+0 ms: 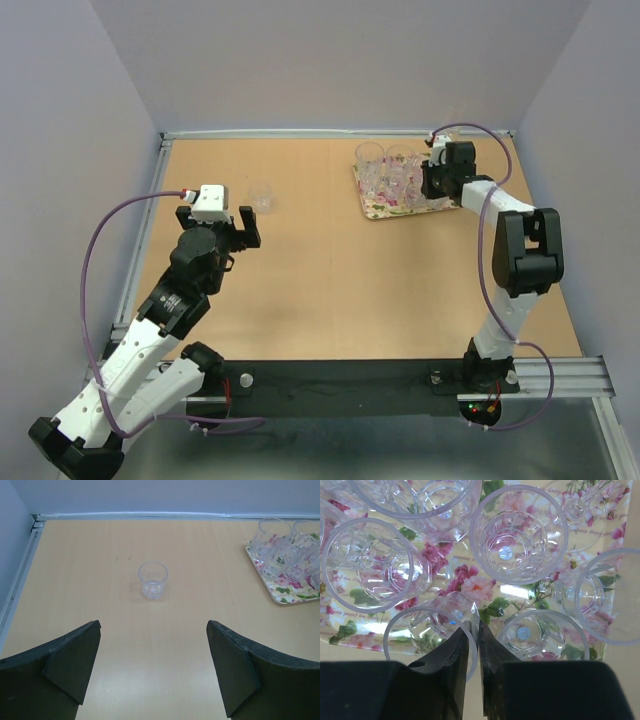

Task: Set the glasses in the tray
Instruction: Place the glass into the tray

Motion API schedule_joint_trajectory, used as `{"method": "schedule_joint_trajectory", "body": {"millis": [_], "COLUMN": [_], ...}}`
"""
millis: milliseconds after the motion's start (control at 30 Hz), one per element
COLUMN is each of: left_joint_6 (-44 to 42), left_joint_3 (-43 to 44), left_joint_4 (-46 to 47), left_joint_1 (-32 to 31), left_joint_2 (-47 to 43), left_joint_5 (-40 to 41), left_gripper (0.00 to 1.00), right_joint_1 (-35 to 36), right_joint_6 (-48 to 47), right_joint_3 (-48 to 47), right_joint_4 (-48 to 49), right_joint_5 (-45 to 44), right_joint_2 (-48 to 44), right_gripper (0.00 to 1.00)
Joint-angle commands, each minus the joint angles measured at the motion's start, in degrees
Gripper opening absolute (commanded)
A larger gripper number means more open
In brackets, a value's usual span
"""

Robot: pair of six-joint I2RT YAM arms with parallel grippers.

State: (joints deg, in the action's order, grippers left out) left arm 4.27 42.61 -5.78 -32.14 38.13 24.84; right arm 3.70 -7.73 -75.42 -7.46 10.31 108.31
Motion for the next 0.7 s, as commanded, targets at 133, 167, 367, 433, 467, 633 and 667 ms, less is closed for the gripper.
{"method": "schedule_joint_trajectory", "body": {"millis": [133,167,367,433,467,633,667], "left_joint_6": [-0.76,-0.76,-0.76,-0.84,-0.76,-0.76,-0.84], "left_joint_3": [-0.95,-1.04,-1.04,-1.04,-1.04,-0.95,-0.95], "left_joint_4": [2.97,2.97,2.97,2.97,2.97,2.97,2.97], "left_joint_1": [0.32,0.32,0.50,0.41,0.41,0.41,0.41], "left_joint_2": [-0.34,-0.25,-0.42,-0.42,-0.34,-0.42,-0.42], "left_joint_5": [0.12,0.12,0.03,0.03,0.03,0.03,-0.05], "left_gripper": [0.99,0.99,0.99,0.99,0.99,0.99,0.99], "right_joint_1": [-0.36,-0.36,-0.36,-0.45,-0.37,-0.36,-0.36], "right_joint_6": [-0.54,-0.54,0.34,0.43,0.34,0.34,0.26], "right_joint_3": [-3.68,-3.68,-3.60,-3.60,-3.77,-3.86,-3.77], "right_joint_4": [3.51,3.51,3.51,3.42,3.42,3.42,3.33], "right_joint_5": [-0.55,-0.64,1.03,1.21,1.38,1.82,2.08], "right_joint_2": [0.50,0.50,-1.70,-2.40,-3.19,-5.48,-6.26], "right_gripper": [0.27,0.29,0.39,0.40,0.40,0.40,0.40]}}
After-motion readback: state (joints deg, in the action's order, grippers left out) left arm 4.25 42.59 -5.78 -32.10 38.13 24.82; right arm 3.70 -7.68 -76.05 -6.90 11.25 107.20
